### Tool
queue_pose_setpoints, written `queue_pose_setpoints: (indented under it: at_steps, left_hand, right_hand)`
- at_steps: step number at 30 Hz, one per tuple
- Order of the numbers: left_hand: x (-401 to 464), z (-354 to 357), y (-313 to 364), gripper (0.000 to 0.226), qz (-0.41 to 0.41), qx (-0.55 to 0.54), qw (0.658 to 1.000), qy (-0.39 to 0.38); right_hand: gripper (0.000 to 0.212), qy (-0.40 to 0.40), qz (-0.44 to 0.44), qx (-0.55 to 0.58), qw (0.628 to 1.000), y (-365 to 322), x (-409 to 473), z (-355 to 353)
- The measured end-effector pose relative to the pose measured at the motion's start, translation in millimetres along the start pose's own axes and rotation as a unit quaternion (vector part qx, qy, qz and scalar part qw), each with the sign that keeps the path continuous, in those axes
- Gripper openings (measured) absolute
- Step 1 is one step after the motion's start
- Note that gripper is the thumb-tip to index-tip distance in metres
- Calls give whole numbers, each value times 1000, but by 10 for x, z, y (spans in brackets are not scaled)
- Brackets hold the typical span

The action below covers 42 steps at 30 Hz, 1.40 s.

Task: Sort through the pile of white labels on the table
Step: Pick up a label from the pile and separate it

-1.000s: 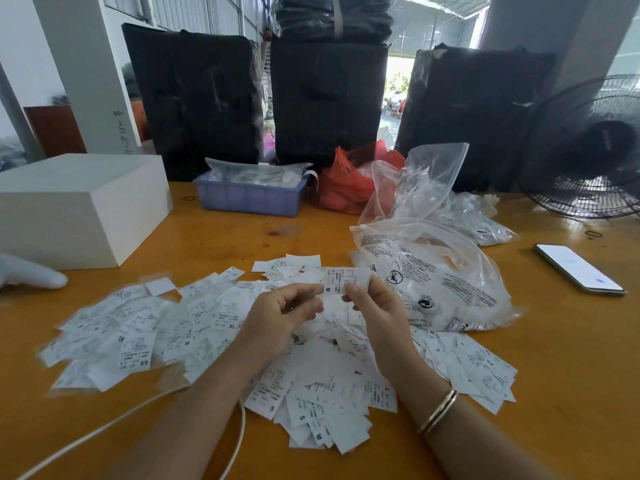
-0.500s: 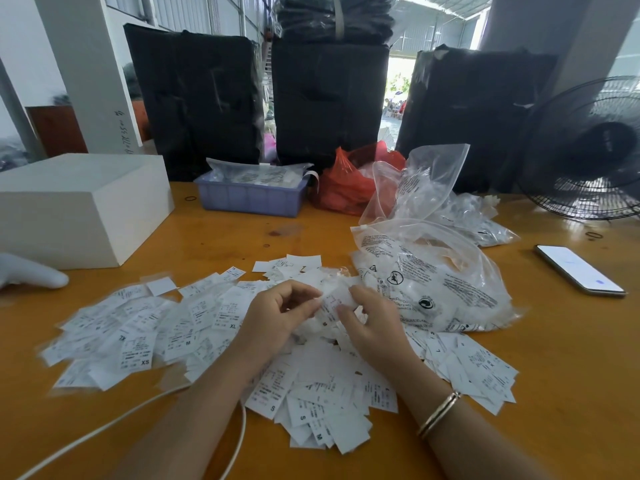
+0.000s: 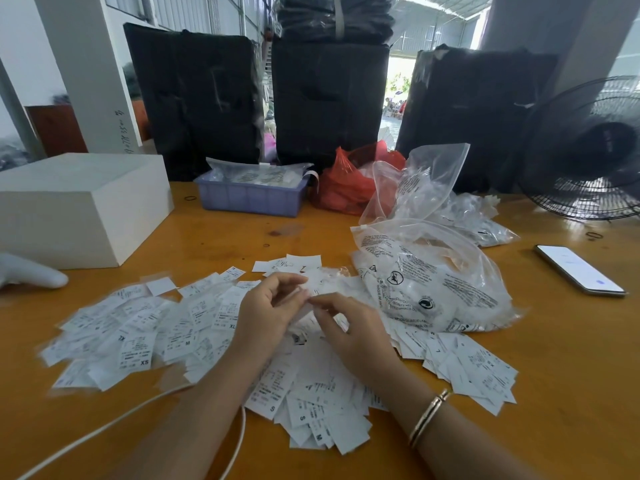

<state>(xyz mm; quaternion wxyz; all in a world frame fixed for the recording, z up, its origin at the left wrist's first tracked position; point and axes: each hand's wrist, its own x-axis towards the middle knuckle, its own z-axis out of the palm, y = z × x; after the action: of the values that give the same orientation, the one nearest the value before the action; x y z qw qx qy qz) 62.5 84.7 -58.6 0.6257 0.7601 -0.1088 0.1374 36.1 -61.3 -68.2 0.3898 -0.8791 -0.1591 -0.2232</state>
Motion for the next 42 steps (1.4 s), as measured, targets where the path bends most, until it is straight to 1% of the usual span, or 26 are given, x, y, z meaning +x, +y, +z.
queue_pose_setpoints:
  at_steps: [3,6,8,11,13,15,17,19,20,22,23,25,27,28,30,32,34,38,42]
  left_hand:
    - [0,-10,4,17,-6,-5,1000,-2]
    - [11,-31,2,16,-7,18,999,27]
    - [48,-82,-14,15,-2,52,996,75]
    - [126,-205,-51,16,5,126,981,150]
    - [163,-289,-87,19,4,177,969,174]
    - [192,-365,-144,23,-5,257,948,188]
    - [212,-429,-201,26,-15,337,917,211]
    - [216,-458,-220,25,-9,381,898,220]
    - [214,-451,-219,24,11,388,896,216]
    - [192,-393,-211,21,93,385,899,184]
    - [175,-349,-195,20,142,379,901,154]
    - [130,-263,-155,20,224,359,903,70]
    - [82,-190,-136,20,267,339,902,-13]
    - [63,-161,-130,20,269,327,905,-46]
    - [33,-117,-133,19,260,302,913,-88]
    - [8,-91,-136,18,255,285,918,-106]
    - [2,-80,-147,18,242,271,924,-120]
    - [13,-75,-158,21,202,251,938,-127]
    - [17,-69,-142,21,194,248,940,-131]
  right_hand:
    - [23,-48,28,56,997,14,-1,4]
    - [27,-51,30,48,997,46,4,-14]
    - [27,-20,36,49,998,50,17,-31]
    - [25,51,42,21,998,85,71,-107]
    - [23,108,40,3,993,107,132,-205]
    - [23,168,31,-4,985,122,212,-342]
    - [25,219,20,-17,975,151,315,-510]
    - [26,247,32,-55,967,233,453,-684]
    - [26,247,55,-79,964,308,536,-766]
    - [28,212,133,-140,958,509,681,-908]
    - [28,173,173,-177,953,620,732,-963]
    - [27,68,236,-252,936,821,790,-1029]
    - [32,-25,273,-315,909,953,798,-1015]
    - [34,-51,284,-330,899,1000,787,-988]
    - [31,-53,295,-332,894,1040,760,-935]
    - [24,-26,293,-330,897,1030,747,-902]
    - [22,1,287,-319,903,1005,743,-892]
    - [29,21,305,-266,914,997,736,-899]
    - [26,33,304,-248,919,987,725,-915]
